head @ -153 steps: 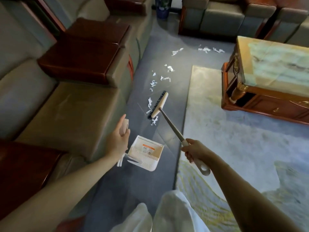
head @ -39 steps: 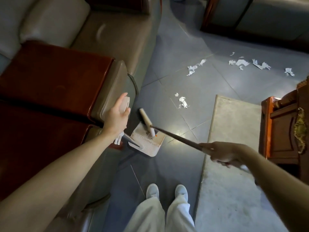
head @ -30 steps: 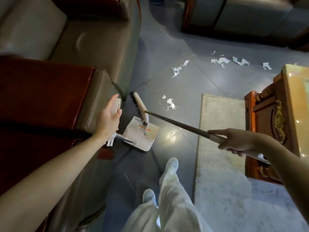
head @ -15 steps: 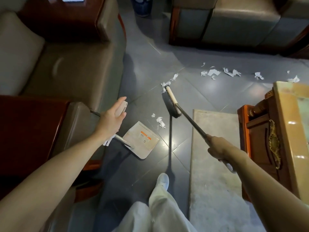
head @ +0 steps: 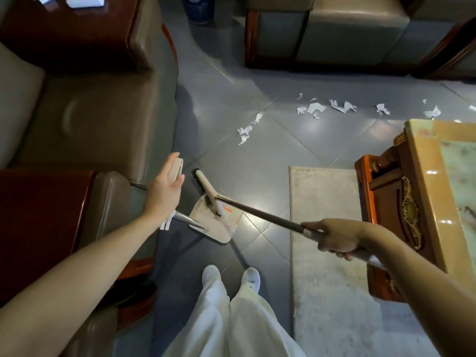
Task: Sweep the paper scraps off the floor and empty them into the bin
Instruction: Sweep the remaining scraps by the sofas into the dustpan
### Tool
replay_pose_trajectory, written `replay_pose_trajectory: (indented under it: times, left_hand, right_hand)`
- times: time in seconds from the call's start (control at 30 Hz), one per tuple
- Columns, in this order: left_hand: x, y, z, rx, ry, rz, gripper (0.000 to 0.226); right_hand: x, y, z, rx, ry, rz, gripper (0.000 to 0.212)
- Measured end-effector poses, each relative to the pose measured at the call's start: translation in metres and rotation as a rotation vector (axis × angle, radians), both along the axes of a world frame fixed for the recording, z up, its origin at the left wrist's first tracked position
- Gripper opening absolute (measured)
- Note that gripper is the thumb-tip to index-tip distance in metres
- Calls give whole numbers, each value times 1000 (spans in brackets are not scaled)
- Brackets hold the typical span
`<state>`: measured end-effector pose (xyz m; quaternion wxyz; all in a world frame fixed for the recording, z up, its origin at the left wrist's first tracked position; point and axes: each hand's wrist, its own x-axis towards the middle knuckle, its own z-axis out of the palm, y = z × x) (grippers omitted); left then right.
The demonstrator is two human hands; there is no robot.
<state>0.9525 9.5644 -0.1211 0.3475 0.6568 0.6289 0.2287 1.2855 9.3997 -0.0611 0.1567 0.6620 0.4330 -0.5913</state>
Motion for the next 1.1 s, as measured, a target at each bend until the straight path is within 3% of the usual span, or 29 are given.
replay_pose_trajectory:
  times: [0.2,0.3,0.5,0.63,0.7,0.8,0.97,1.1]
  left_hand:
    - [-36,-11,6,-25,-31,79,47]
    - [-57,-15,11,-30,-38,143,47]
    - [-100,-12,17,-15,-17,274,47]
    - [-121,5,9,-24,-30,334,46]
    - [-125,18,4,-28,-37,337,47]
    - [-129,39,3,-27,-70,345,48]
    - [-119,65,10,-63,-82,320,49]
    - [-110,74,14,-70,-83,289,46]
  right_hand:
    - [-16,34,20,89,26,-56,66]
    - [-41,59,9,137,50,-186,64]
    - [-117,117,-36,206,182,-444,32]
    - [-165,165,-68,156,264,-618,30]
    - [-185,182,-83,132,256,-601,28]
    - [-199,190,-95,116,161,-398,23]
    - [-173,184,-59,-21,70,-116,26]
    - [-139,183,-16,-154,104,-230,40]
